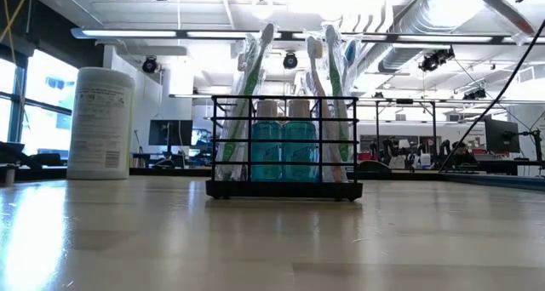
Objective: Pick & Place toothbrushing station
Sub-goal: Put the orange toothbrush into the black wire organizer
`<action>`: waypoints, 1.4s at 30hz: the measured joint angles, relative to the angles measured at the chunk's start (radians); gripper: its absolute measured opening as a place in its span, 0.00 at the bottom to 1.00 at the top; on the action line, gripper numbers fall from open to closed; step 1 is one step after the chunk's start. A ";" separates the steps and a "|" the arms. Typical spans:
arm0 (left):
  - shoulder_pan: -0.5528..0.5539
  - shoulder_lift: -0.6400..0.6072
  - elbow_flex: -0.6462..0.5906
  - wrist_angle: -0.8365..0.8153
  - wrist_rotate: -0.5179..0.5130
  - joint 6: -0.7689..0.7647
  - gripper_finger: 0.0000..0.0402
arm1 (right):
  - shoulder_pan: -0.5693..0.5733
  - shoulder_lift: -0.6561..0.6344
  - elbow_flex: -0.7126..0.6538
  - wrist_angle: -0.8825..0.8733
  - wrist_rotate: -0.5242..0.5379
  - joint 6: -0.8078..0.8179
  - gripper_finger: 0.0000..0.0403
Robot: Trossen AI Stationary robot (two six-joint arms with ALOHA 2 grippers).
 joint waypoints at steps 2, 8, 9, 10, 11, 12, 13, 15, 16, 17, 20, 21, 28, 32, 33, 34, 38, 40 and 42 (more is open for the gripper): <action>0.000 0.000 0.000 0.003 -0.016 0.011 0.14 | 0.000 0.022 0.000 0.056 -0.023 -0.051 0.01; 0.000 0.028 -0.001 0.088 -0.021 0.031 0.39 | -0.001 0.093 0.000 0.246 -0.072 -0.222 0.01; 0.000 0.040 -0.001 0.116 -0.021 0.041 0.44 | -0.003 0.108 0.000 0.283 -0.079 -0.254 0.01; 0.000 0.056 -0.001 0.152 -0.018 0.055 0.47 | -0.008 0.125 0.000 0.323 -0.082 -0.288 0.01; 0.001 0.074 -0.001 0.187 -0.017 0.071 0.51 | -0.015 0.143 0.000 0.357 -0.088 -0.317 0.01; 0.001 0.094 -0.001 0.222 -0.018 0.091 0.53 | -0.025 0.161 0.000 0.385 -0.104 -0.343 0.01; 0.001 0.117 -0.001 0.257 -0.018 0.114 0.56 | -0.034 0.179 0.000 0.409 -0.129 -0.364 0.01; 0.001 0.167 0.002 0.327 -0.018 0.155 0.59 | -0.057 0.208 0.000 0.445 -0.193 -0.390 0.01; 0.001 0.190 0.013 0.347 -0.019 0.170 0.60 | -0.069 0.221 0.000 0.464 -0.223 -0.395 0.01; 0.001 0.213 0.029 0.357 -0.019 0.183 0.61 | -0.081 0.233 0.000 0.479 -0.247 -0.396 0.01; 0.001 0.275 0.093 0.361 -0.021 0.204 0.61 | -0.112 0.264 0.000 0.506 -0.292 -0.398 0.01; 0.003 0.298 0.117 0.360 -0.021 0.208 0.61 | -0.122 0.270 0.000 0.513 -0.306 -0.398 0.01; 0.075 0.440 0.284 0.268 -0.021 0.207 0.60 | -0.170 0.278 0.000 0.522 -0.456 -0.397 0.01; 0.106 0.467 0.349 0.174 -0.022 0.201 0.60 | -0.165 0.278 0.000 0.520 -0.469 -0.398 0.01; 0.114 0.468 0.362 0.155 -0.022 0.193 0.60 | -0.164 0.277 0.000 0.520 -0.470 -0.401 0.01; 0.120 0.468 0.371 0.141 -0.021 0.180 0.60 | -0.164 0.277 0.000 0.519 -0.471 -0.404 0.01; 0.141 0.469 0.398 0.132 0.000 0.136 0.60 | -0.164 0.278 0.000 0.514 -0.477 -0.404 0.01; 0.155 0.469 0.406 0.125 0.034 0.115 0.60 | -0.165 0.278 0.000 0.512 -0.477 -0.404 0.01; 0.161 0.469 0.412 0.121 0.050 0.097 0.60 | -0.165 0.278 0.000 0.512 -0.476 -0.404 0.01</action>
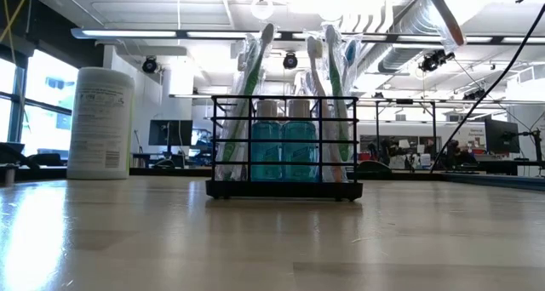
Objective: Pick & Place toothbrushing station
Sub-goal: Put the orange toothbrush into the black wire organizer
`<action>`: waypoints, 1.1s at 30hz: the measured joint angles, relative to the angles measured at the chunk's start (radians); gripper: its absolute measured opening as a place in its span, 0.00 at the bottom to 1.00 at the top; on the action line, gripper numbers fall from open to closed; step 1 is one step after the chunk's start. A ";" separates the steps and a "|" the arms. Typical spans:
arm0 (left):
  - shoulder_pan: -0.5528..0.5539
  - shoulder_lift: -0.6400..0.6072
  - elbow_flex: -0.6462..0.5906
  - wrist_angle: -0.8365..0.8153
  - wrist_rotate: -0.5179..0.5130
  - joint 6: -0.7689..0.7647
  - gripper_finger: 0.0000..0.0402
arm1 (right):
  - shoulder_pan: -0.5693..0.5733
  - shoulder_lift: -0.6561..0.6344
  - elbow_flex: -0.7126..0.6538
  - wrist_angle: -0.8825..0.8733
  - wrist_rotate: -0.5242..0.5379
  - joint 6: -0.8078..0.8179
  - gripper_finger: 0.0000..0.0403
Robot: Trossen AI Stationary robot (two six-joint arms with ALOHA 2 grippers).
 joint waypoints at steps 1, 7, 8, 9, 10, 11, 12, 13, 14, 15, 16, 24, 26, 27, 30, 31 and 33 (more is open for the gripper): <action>0.001 0.003 0.006 0.000 -0.001 -0.004 0.60 | 0.000 0.000 0.000 0.000 0.000 0.000 0.01; 0.011 0.062 0.052 0.000 0.060 0.003 0.60 | -0.006 0.000 0.001 -0.009 0.006 -0.004 0.01; 0.011 0.069 0.061 0.000 0.061 0.003 0.60 | -0.009 0.000 0.001 -0.010 0.006 -0.004 0.01; 0.011 0.077 0.069 0.000 0.059 0.004 0.60 | -0.011 0.000 0.001 -0.013 0.007 -0.003 0.01; 0.011 0.087 0.078 0.000 0.057 0.004 0.60 | -0.014 0.000 0.001 -0.017 0.007 0.003 0.01; 0.011 0.095 0.085 -0.001 0.055 0.004 0.60 | -0.018 0.000 0.001 -0.026 0.005 0.008 0.01; 0.011 0.100 0.090 -0.005 0.052 0.004 0.60 | -0.021 0.000 0.001 -0.036 0.005 0.013 0.01; 0.011 0.106 0.100 -0.004 0.052 0.004 0.60 | -0.023 0.000 0.001 -0.043 0.005 0.017 0.01; 0.011 0.112 0.110 0.000 0.052 0.004 0.60 | -0.023 0.000 0.001 -0.046 0.005 0.020 0.01; 0.011 0.114 0.116 0.000 0.051 0.004 0.60 | -0.023 0.000 0.001 -0.046 0.005 0.023 0.01; 0.011 0.114 0.119 -0.001 0.051 0.004 0.60 | -0.023 0.000 0.001 -0.046 0.005 0.023 0.01; 0.011 0.114 0.124 0.015 0.039 0.005 0.60 | -0.023 0.000 0.001 -0.055 0.005 0.031 0.01; 0.011 0.114 0.124 0.010 0.037 0.012 0.60 | -0.026 0.000 0.001 -0.061 0.003 0.037 0.01; 0.011 0.114 0.124 0.006 0.036 0.015 0.60 | -0.027 0.000 0.001 -0.062 0.002 0.038 0.01; 0.011 0.114 0.124 0.000 0.035 0.035 0.60 | -0.027 0.000 0.001 -0.062 0.003 0.038 0.01; 0.011 0.114 0.124 0.000 0.035 0.035 0.60 | -0.027 0.000 0.001 -0.062 0.003 0.038 0.01; 0.011 0.114 0.124 0.000 0.033 0.037 0.60 | -0.027 0.000 0.001 -0.062 0.003 0.038 0.01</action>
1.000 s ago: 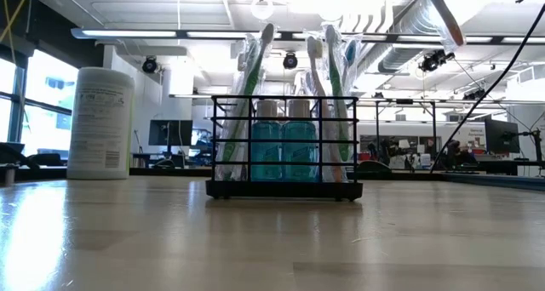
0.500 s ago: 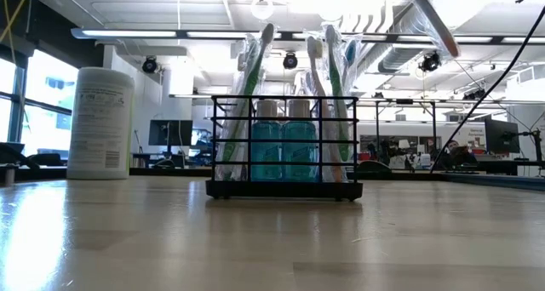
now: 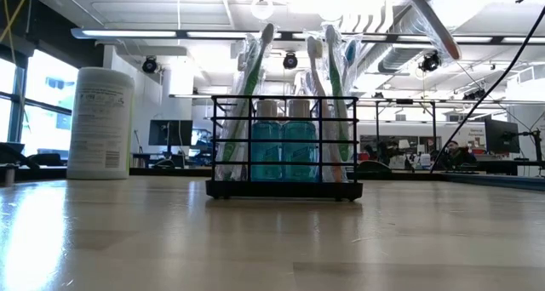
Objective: Pick & Place toothbrushing station
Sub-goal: Put the orange toothbrush into the black wire organizer
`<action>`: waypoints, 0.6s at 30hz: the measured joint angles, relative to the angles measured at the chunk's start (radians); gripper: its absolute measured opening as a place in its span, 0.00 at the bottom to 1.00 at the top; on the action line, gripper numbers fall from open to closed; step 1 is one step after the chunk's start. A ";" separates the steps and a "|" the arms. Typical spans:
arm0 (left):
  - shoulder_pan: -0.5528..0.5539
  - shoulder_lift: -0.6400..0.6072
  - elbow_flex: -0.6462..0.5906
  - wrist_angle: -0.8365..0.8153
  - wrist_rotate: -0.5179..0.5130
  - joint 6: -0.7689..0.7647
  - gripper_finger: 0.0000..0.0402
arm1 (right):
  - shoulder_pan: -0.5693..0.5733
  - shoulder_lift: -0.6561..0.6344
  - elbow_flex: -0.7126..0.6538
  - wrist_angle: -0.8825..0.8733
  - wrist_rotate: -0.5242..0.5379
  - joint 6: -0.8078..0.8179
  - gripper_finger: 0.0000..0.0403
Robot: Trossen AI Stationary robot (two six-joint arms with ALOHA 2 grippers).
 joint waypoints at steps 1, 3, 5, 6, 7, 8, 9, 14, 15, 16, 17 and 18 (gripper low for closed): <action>0.000 0.000 0.000 0.000 0.000 0.000 0.60 | 0.000 0.000 0.000 0.000 0.000 0.000 0.01; 0.000 0.000 0.000 0.000 0.000 0.000 0.59 | 0.000 0.000 0.000 0.000 0.000 0.000 0.01; 0.000 0.000 0.000 0.000 0.000 0.000 0.57 | 0.000 0.000 0.000 -0.002 0.000 0.004 0.01; 0.000 0.000 0.000 0.000 0.000 0.000 0.54 | 0.000 0.000 0.000 -0.005 0.000 0.004 0.01; 0.000 0.000 0.000 0.000 0.000 0.000 0.52 | 0.000 0.000 0.000 -0.007 0.000 0.004 0.01; 0.000 0.000 0.000 0.000 0.000 0.000 0.49 | 0.000 0.000 0.000 -0.009 0.000 0.004 0.01; 0.000 0.000 0.000 0.000 0.000 0.000 0.45 | 0.000 0.000 0.000 -0.012 0.000 0.007 0.01; 0.000 0.000 0.000 -0.003 0.000 0.057 0.27 | 0.000 0.000 0.000 -0.025 0.000 0.015 0.01; 0.000 0.000 0.000 -0.006 0.000 0.070 0.23 | 0.000 0.000 0.000 -0.027 -0.001 0.022 0.01; 0.000 0.000 0.000 -0.009 -0.001 0.074 0.19 | -0.001 0.000 0.000 -0.029 -0.002 0.024 0.01; 0.001 0.000 0.000 -0.014 -0.003 0.075 0.15 | -0.001 0.000 0.000 -0.032 -0.003 0.026 0.01; 0.001 0.000 0.000 -0.019 -0.005 0.076 0.11 | -0.001 0.000 0.000 -0.034 -0.005 0.027 0.01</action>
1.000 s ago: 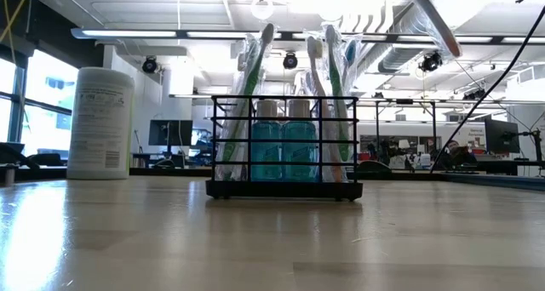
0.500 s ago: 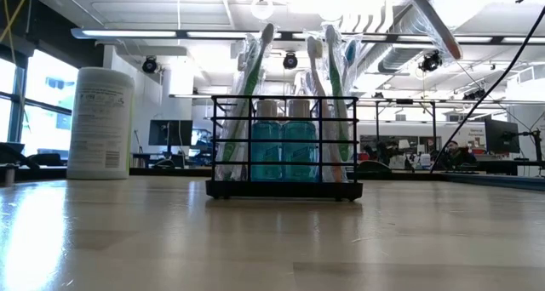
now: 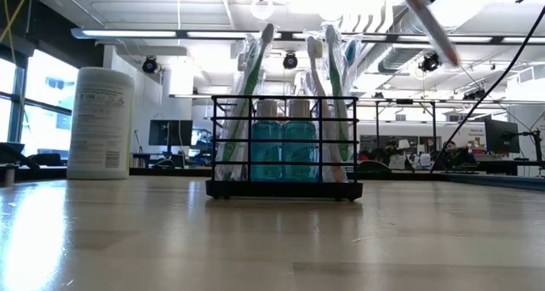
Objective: Pick & Place toothbrushing station
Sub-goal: Put the orange toothbrush into the black wire organizer
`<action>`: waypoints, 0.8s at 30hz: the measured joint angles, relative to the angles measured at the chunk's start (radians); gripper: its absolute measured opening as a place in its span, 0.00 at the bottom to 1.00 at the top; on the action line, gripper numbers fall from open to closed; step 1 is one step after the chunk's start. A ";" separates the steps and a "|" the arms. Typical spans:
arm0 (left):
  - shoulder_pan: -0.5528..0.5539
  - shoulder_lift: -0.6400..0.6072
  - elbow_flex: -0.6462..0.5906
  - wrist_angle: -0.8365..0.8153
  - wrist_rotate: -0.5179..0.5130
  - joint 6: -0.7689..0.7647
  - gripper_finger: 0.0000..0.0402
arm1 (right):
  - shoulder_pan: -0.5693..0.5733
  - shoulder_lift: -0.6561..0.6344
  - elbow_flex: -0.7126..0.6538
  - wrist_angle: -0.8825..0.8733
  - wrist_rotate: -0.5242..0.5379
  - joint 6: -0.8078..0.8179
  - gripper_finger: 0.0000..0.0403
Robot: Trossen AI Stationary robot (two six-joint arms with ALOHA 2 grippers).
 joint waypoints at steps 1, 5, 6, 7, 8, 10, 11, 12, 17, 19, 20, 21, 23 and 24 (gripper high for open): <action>0.001 0.000 0.000 -0.006 0.000 0.003 0.07 | 0.000 0.000 0.000 -0.001 0.001 0.000 0.01; 0.000 0.000 0.000 -0.015 0.002 0.024 0.05 | 0.000 0.000 0.000 -0.001 0.002 0.000 0.01; 0.000 0.000 0.000 -0.015 0.002 0.025 0.05 | 0.000 0.000 0.000 -0.001 0.003 0.000 0.01; 0.000 0.000 0.000 -0.016 0.002 0.024 0.06 | 0.000 0.000 0.000 -0.001 0.003 0.000 0.01; 0.000 0.000 0.000 -0.017 0.002 0.024 0.06 | 0.000 0.000 0.000 -0.001 0.003 0.000 0.01; 0.000 0.000 0.000 -0.021 0.002 0.023 0.05 | 0.000 0.000 0.000 -0.003 0.003 0.000 0.01; 0.000 0.000 0.000 -0.026 0.003 0.023 0.04 | 0.000 0.000 0.000 -0.008 0.006 0.000 0.01; 0.000 0.000 0.000 -0.031 0.003 0.023 0.04 | 0.000 0.000 0.000 -0.014 0.013 -0.002 0.02; -0.001 0.000 0.000 -0.044 0.006 0.022 0.04 | 0.025 0.000 0.000 -0.024 0.094 -0.038 0.12; -0.002 0.000 -0.001 -0.049 0.013 0.022 0.04 | 0.041 0.000 0.000 -0.026 0.154 -0.060 0.20; -0.002 0.001 -0.001 -0.050 0.013 0.022 0.04 | 0.051 0.000 0.000 -0.027 0.192 -0.068 0.24; -0.003 0.001 -0.001 -0.050 0.013 0.022 0.04 | 0.062 0.000 0.000 -0.030 0.235 -0.075 0.29; -0.003 0.001 -0.001 -0.051 0.013 0.022 0.04 | 0.085 0.000 0.000 -0.031 0.335 -0.076 0.38; -0.003 0.001 -0.001 -0.051 0.013 0.022 0.04 | 0.098 0.000 0.000 -0.031 0.382 -0.077 0.43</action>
